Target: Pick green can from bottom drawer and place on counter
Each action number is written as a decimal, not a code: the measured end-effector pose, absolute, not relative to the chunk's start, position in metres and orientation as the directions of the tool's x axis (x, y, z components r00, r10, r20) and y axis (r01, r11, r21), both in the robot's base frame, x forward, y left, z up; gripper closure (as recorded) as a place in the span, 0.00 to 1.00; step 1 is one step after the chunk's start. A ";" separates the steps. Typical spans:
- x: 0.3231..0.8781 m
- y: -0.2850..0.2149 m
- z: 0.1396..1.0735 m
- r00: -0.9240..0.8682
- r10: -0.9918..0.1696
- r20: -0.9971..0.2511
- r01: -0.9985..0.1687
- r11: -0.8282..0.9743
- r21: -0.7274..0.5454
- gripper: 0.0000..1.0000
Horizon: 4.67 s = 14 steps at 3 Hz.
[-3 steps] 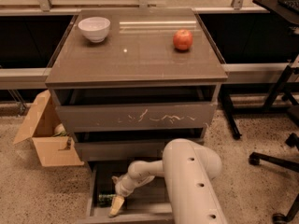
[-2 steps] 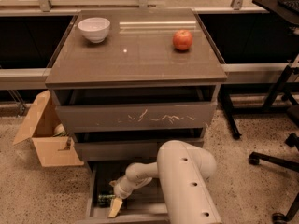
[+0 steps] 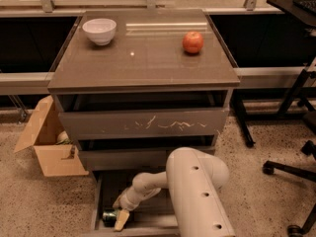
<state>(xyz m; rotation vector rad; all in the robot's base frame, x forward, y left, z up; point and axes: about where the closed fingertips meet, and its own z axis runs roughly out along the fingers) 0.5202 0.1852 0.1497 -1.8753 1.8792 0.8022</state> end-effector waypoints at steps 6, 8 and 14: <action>0.539 0.183 0.172 -0.031 -0.750 -0.661 -0.985 -0.090 0.148 0.00; 0.543 0.189 0.155 -0.028 -0.771 -0.636 -0.987 -0.079 0.139 0.04; 0.546 0.201 0.139 -0.011 -0.774 -0.633 -0.994 -0.061 0.092 1.00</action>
Offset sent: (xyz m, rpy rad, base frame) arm 0.0102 -0.0059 -0.0205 0.0371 -0.0031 0.0103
